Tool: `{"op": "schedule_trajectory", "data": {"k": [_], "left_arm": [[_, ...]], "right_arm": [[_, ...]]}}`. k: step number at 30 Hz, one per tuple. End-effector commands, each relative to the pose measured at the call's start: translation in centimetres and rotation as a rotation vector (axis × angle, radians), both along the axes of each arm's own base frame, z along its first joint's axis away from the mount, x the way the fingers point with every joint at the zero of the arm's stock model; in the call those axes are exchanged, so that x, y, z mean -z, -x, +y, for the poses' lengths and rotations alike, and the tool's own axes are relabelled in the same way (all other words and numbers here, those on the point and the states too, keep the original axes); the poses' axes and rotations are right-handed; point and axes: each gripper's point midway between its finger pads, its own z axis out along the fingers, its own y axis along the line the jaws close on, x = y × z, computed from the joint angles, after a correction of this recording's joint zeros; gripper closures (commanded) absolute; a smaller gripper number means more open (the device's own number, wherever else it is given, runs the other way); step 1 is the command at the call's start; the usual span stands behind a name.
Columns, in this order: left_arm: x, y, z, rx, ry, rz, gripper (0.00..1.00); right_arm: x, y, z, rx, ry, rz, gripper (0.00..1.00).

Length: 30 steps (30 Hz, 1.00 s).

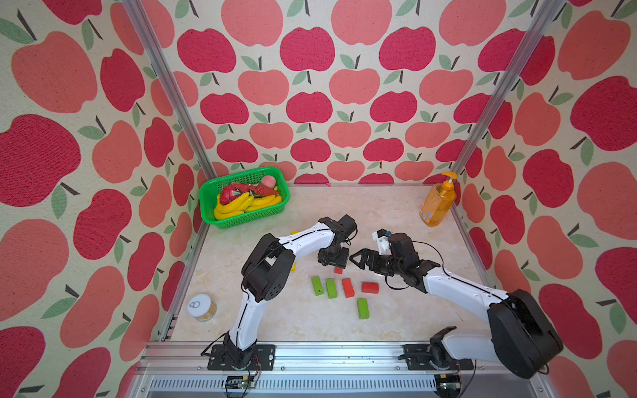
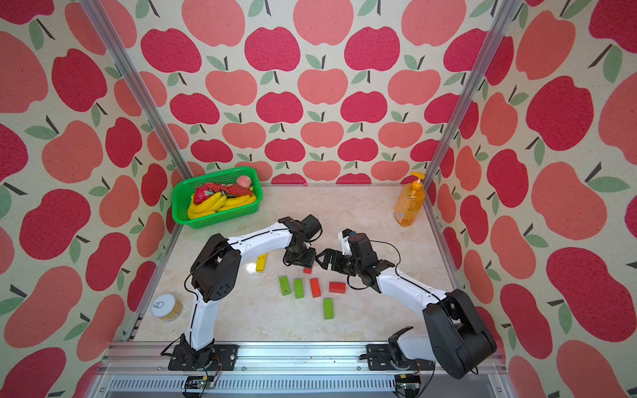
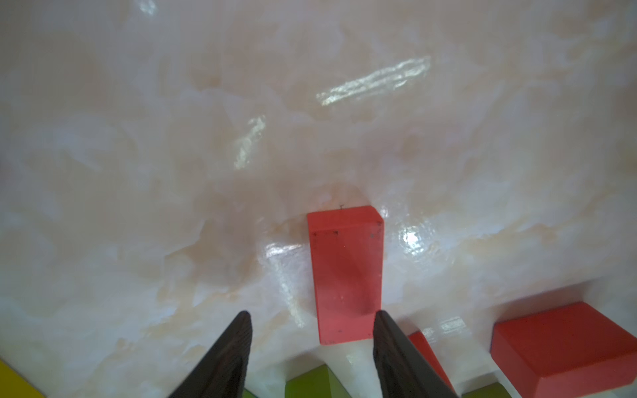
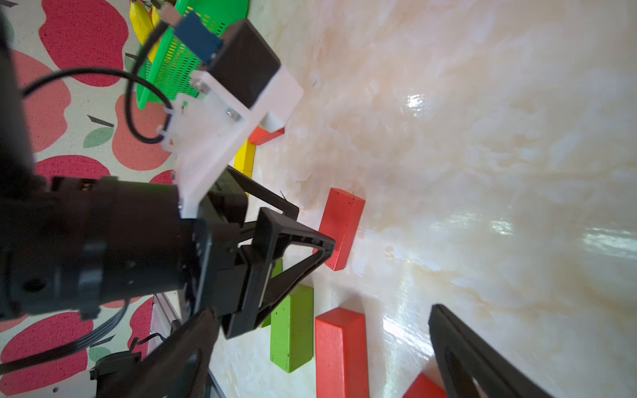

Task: Assemble the letter k with building blocks
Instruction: Move the building block to the center of the board.

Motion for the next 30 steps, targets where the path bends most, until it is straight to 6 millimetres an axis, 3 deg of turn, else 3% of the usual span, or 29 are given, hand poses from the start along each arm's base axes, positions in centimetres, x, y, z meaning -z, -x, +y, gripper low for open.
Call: {"op": "schedule_trajectory", "data": {"k": [1,10,17,21,30], "left_arm": [[0.6,0.0,-0.4,-0.024,-0.038,0.017,0.41],[1.9,0.6,0.0,-0.073,-0.124,0.06,0.45],[1.6,0.8,0.8,-0.158,-0.155,0.053,0.81],[1.0,-0.1,1.6,-0.255,-0.145,0.023,0.85],[0.5,-1.7,6.3,-0.613,0.009,0.011,0.85]], "right_arm": [[0.5,0.3,-1.9,0.027,0.03,-0.001,0.01],[0.0,0.4,-5.0,0.086,0.009,-0.015,0.01],[0.3,0.6,-5.1,0.078,-0.006,-0.005,0.01],[0.4,0.6,-4.9,0.06,-0.006,0.002,0.01],[0.8,0.4,-4.7,0.056,-0.007,0.012,0.01]]}}
